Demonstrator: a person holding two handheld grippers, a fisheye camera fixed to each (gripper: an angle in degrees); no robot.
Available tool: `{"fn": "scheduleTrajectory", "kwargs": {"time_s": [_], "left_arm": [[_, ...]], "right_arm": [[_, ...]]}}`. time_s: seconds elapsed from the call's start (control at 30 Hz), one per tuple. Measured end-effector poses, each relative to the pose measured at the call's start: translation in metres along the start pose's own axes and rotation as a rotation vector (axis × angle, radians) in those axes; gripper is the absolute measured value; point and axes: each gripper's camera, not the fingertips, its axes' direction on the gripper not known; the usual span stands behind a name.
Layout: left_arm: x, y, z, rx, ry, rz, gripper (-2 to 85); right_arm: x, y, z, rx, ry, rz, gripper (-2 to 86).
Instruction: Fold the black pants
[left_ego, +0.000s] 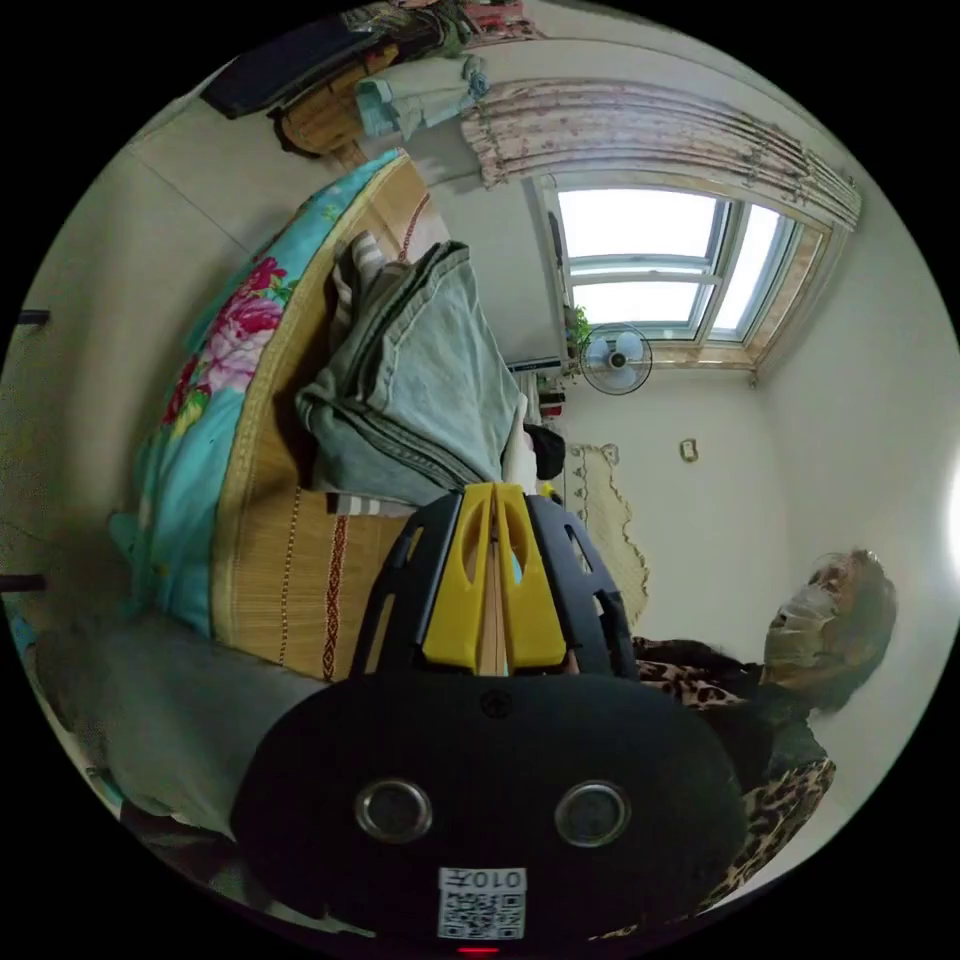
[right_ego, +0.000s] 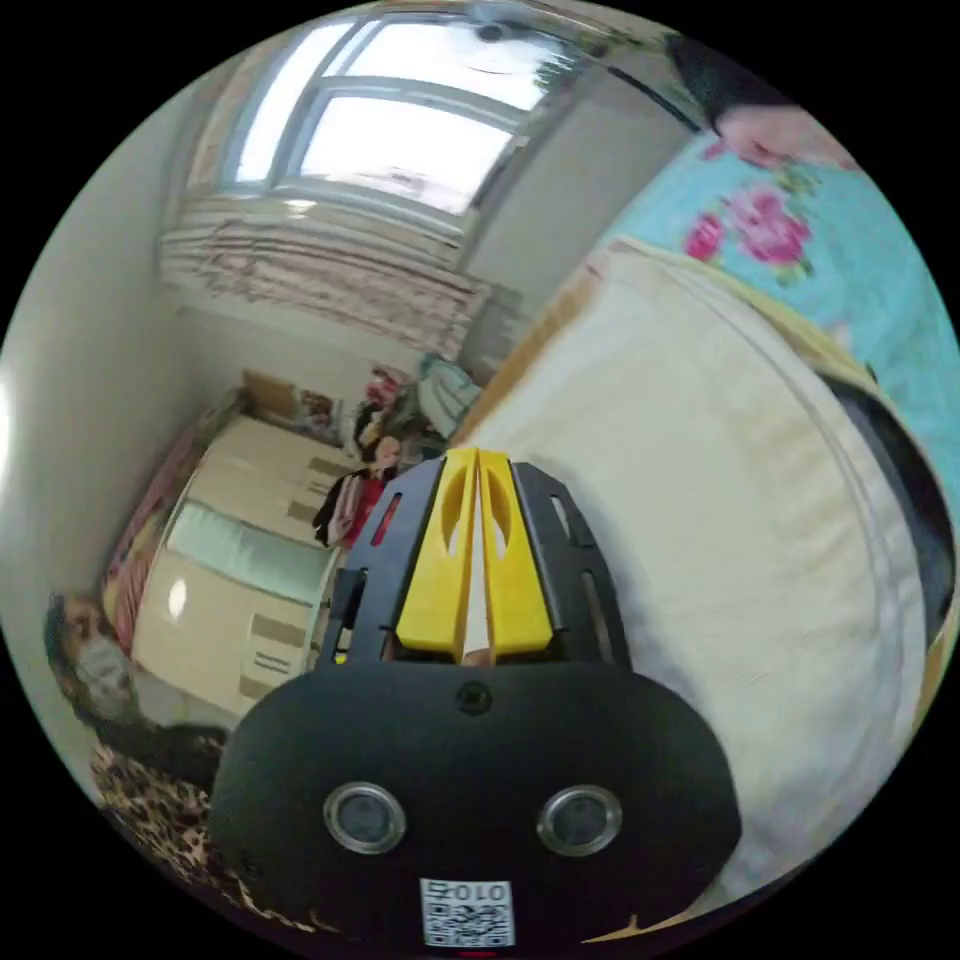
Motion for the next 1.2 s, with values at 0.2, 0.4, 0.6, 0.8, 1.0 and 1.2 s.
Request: {"fn": "scheduleTrajectory", "kwargs": {"time_s": [0.2, 0.4, 0.6, 0.8, 1.0, 1.2], "left_arm": [[-0.021, 0.021, -0.044, 0.132, -0.008, -0.084, -0.1], [0.016, -0.042, 0.009, -0.014, -0.098, -0.01, 0.0], [0.156, -0.194, 0.204, -0.207, -0.204, 0.343, -0.1], [0.2, -0.253, 0.315, -0.283, -0.238, 0.391, -0.1], [0.211, -0.338, 0.364, -0.302, -0.389, 0.35, -0.1], [0.266, -0.411, 0.433, -0.349, -0.557, 0.503, -0.2]], "right_arm": [[-0.002, -0.013, 0.039, 0.072, -0.11, -0.028, 2.4], [-0.081, -0.066, 0.171, -0.186, -0.057, -0.161, 2.6], [-0.137, -0.096, 0.301, -0.313, 0.082, -0.22, 2.8], [-0.15, -0.125, 0.455, -0.564, 0.6, -0.301, 2.4], [-0.147, -0.137, 0.483, -0.463, 0.467, -0.309, 2.3], [-0.142, -0.147, 0.449, -0.329, 0.447, -0.288, 2.2]]}}
